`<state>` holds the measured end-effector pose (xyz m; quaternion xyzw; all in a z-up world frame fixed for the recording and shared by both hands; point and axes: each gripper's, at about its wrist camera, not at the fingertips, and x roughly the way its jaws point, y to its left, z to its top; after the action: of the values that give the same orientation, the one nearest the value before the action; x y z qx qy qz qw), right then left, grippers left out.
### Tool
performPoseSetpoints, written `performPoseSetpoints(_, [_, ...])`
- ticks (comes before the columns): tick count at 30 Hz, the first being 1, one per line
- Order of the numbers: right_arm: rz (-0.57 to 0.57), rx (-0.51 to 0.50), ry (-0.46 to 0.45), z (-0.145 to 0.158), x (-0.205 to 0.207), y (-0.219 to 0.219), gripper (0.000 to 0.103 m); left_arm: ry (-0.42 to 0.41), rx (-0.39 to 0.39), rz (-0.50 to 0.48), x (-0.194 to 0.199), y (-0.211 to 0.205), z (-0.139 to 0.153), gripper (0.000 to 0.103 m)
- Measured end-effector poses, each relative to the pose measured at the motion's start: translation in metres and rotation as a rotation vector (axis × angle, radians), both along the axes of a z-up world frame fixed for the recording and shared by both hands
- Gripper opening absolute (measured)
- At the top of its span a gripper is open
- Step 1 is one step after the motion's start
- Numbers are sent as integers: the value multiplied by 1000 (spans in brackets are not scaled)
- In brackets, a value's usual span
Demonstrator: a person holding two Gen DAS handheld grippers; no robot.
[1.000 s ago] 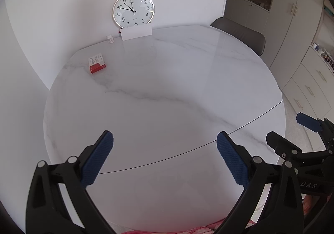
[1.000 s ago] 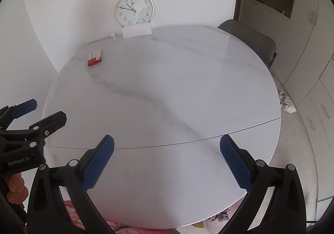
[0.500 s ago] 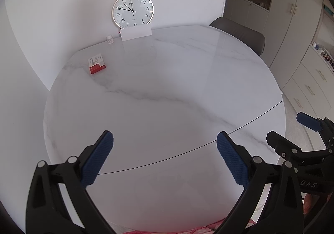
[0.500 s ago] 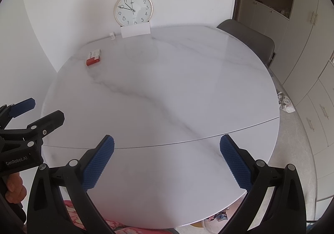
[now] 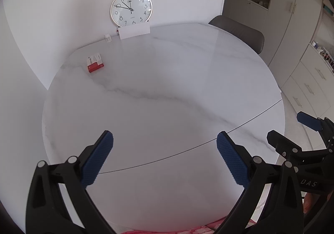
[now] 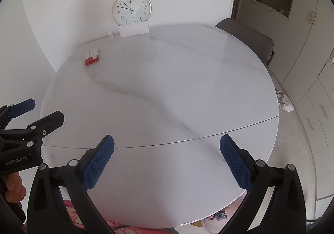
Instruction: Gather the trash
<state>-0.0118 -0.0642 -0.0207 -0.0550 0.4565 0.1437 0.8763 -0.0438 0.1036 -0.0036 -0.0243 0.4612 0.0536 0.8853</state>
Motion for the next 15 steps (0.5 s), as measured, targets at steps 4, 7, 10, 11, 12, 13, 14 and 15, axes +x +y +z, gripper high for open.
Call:
performPoseSetpoints(4, [-1,0,0,0,0,-1,100,-4,4,-2,0,-1,0,95])
performPoseSetpoints(7, [-5,1,2,-1,0,-2,100,-1,1,-6,1,-1,-2,95])
performPoseSetpoints(10, [-7,0,3,-2,0,-3,100,6,-11,-12,1,-1,-4,95])
performPoseSetpoints(11, [-6,0,3,-2,0,-3,100,8,-14,-16,1,-2,-5,95])
performPoseSetpoints(12, [-7,0,3,-2,0,-3,100,10,-18,-19,1,-2,-5,95])
performPoseSetpoints(13, [-7,-1,4,-2,0,-3,100,8,-21,-21,2,-3,-5,95])
performPoseSetpoints(14, [-9,-1,5,-3,0,-3,100,5,-22,-23,1,-3,-6,95])
performPoseSetpoints(15, [-10,0,5,-3,0,-4,100,2,-21,-23,1,-4,-6,95])
